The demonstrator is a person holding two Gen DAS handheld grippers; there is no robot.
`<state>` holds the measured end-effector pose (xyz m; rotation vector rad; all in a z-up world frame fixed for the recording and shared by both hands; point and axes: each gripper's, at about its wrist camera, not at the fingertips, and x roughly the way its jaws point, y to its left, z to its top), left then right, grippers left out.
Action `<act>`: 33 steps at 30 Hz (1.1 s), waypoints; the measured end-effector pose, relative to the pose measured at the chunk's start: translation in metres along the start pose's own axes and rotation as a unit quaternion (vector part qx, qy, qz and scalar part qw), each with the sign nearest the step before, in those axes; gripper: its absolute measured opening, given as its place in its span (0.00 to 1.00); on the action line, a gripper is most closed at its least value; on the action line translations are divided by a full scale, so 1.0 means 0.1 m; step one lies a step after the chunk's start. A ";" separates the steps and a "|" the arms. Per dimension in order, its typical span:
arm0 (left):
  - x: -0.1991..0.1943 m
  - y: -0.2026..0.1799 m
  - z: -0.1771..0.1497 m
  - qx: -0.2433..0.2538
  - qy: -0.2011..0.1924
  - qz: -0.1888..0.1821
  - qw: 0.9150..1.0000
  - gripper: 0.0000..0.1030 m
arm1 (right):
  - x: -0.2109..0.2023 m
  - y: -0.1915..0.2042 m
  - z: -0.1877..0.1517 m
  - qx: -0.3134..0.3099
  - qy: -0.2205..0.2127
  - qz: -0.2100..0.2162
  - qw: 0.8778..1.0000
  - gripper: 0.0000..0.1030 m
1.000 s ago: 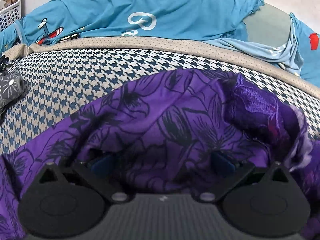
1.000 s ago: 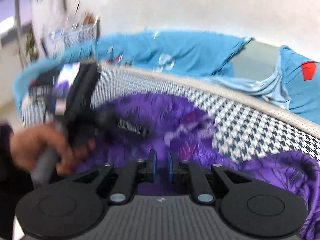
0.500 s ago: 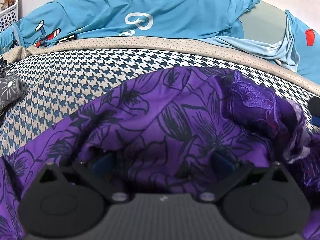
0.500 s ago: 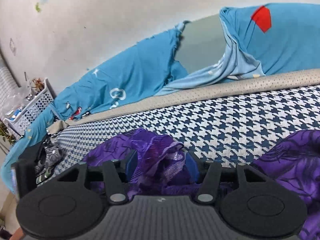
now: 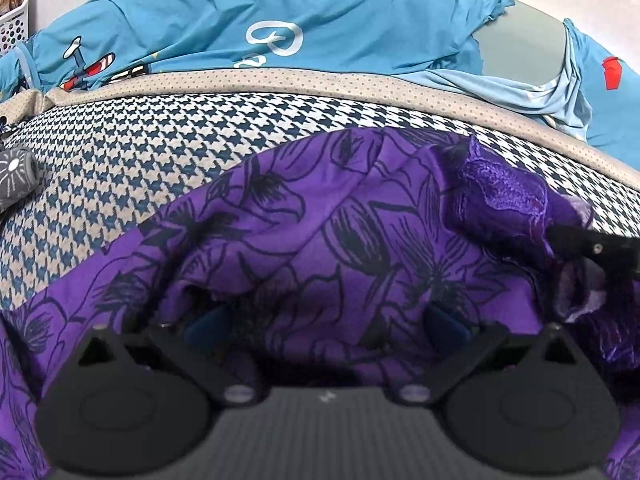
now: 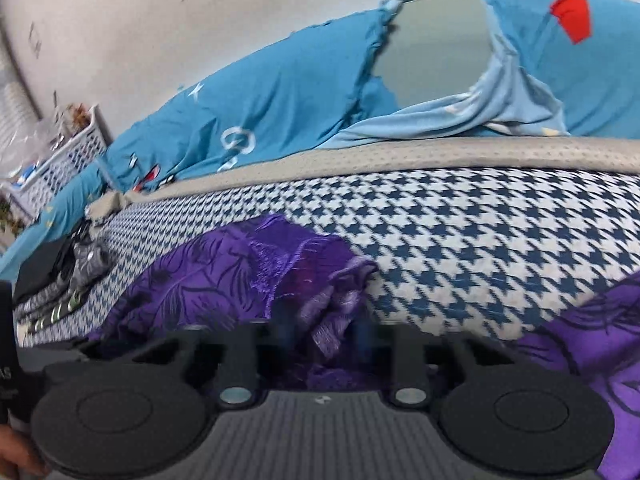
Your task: Fold clothes
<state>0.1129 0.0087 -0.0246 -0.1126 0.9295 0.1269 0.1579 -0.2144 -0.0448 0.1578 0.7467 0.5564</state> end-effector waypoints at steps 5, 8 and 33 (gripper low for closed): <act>0.00 0.02 0.02 0.000 0.001 -0.007 1.000 1.00 | -0.07 0.10 0.06 -0.026 -0.039 -0.023 0.999 0.07; 0.00 0.05 0.05 -0.008 0.001 -0.016 1.000 1.00 | -0.16 0.10 0.16 -0.025 -0.074 -0.052 0.996 0.07; 0.06 0.22 0.29 -0.042 -0.036 0.010 0.998 1.00 | 0.33 0.38 1.51 -0.092 -0.193 -0.124 0.969 0.03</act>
